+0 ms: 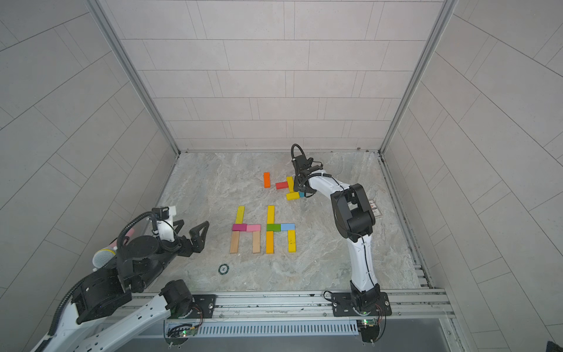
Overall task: Assemble the letter h with building blocks
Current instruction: Pick up the building block from the center of the board.
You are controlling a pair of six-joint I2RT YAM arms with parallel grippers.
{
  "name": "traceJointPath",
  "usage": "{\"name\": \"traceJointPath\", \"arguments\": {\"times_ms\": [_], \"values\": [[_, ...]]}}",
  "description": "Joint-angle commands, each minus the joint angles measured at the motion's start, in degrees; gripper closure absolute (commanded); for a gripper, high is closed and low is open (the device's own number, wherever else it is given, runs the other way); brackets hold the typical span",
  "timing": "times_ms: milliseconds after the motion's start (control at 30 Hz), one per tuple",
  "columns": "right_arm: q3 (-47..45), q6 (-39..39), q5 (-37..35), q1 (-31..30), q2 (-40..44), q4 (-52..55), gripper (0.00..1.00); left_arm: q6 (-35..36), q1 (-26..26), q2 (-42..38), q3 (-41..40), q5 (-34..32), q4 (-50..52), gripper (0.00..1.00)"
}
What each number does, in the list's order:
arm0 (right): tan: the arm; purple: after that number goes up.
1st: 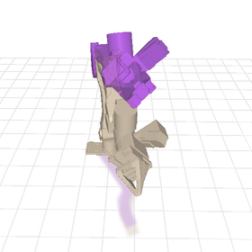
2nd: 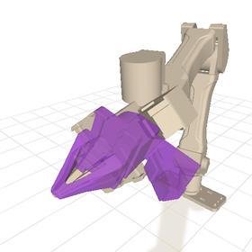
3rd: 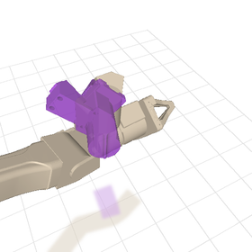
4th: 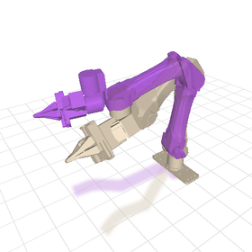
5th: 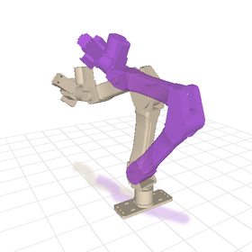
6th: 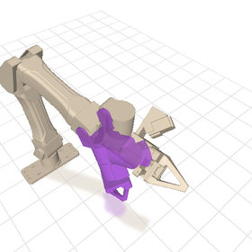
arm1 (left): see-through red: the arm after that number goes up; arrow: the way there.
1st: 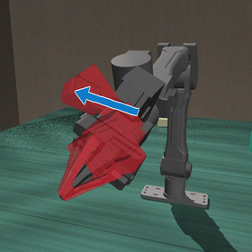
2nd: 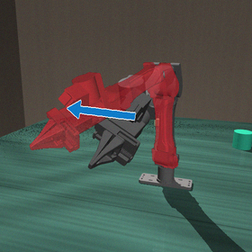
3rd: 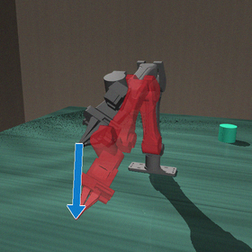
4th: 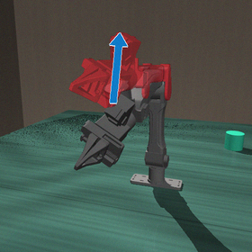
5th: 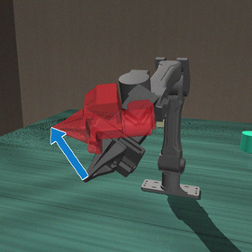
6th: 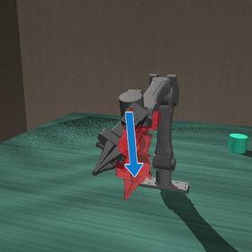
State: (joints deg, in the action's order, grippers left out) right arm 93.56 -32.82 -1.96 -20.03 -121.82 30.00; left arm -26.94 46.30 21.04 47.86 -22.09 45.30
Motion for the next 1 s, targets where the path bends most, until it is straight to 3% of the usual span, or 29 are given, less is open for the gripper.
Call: {"name": "traceJointPath", "arguments": {"times_ms": [0,433,733,967], "values": [[1.3,1.9,3.2,0.9,-1.6,-0.4,0.41,0.8,-0.6,0.3,-0.4,-0.9,-0.2,0.0],[4.4,4.4,4.8,1.6,-5.7,0.8,0.42,0.8,-1.7,1.4,-0.4,0.0,-0.4,0.0],[3.4,5.9,-0.7,2.1,-5.6,2.0,0.66,0.8,-2.6,1.7,-0.4,0.7,-0.6,0.0],[-5.3,8.9,-1.7,3.0,4.3,-2.9,0.78,0.9,-2.6,1.9,-0.5,1.3,-0.8,0.0]]}}
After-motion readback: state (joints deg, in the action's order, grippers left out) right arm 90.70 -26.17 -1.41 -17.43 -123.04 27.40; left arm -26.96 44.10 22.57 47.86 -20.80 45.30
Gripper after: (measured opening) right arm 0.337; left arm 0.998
